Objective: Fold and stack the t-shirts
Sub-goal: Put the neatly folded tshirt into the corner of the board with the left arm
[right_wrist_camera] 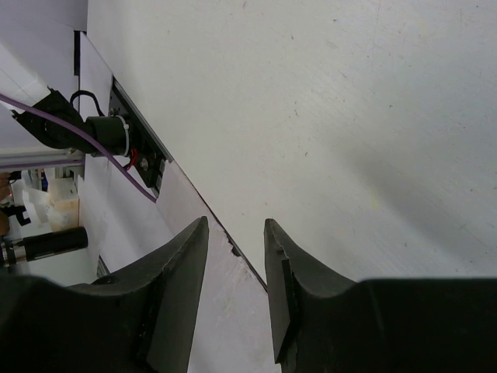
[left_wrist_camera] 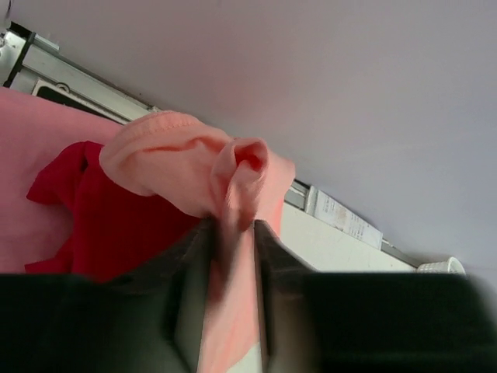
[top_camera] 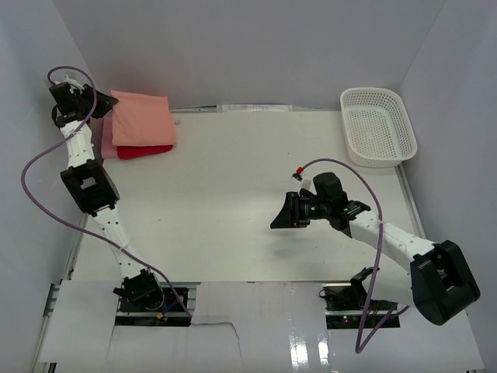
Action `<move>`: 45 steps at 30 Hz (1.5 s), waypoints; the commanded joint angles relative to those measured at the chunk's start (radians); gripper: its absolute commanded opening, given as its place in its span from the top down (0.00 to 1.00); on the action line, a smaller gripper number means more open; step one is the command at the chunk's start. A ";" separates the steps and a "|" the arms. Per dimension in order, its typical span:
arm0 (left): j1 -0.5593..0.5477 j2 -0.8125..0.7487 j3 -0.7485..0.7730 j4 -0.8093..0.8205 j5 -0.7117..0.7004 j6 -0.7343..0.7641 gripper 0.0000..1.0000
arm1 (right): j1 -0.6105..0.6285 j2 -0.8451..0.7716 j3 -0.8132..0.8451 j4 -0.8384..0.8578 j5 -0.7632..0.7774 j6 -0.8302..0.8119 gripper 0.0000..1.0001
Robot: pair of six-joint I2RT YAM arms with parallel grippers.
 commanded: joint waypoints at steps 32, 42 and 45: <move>-0.226 -1.042 -1.182 0.121 -0.210 0.146 0.02 | -0.005 0.043 0.337 -0.150 0.344 -0.283 0.08; -0.234 -1.407 -1.455 -0.052 -0.225 0.215 0.02 | -0.014 -0.022 0.362 -0.147 0.396 -0.308 0.10; -0.234 -1.519 -1.506 -0.049 -0.249 0.224 0.02 | -0.014 -0.086 0.331 -0.141 0.447 -0.305 0.10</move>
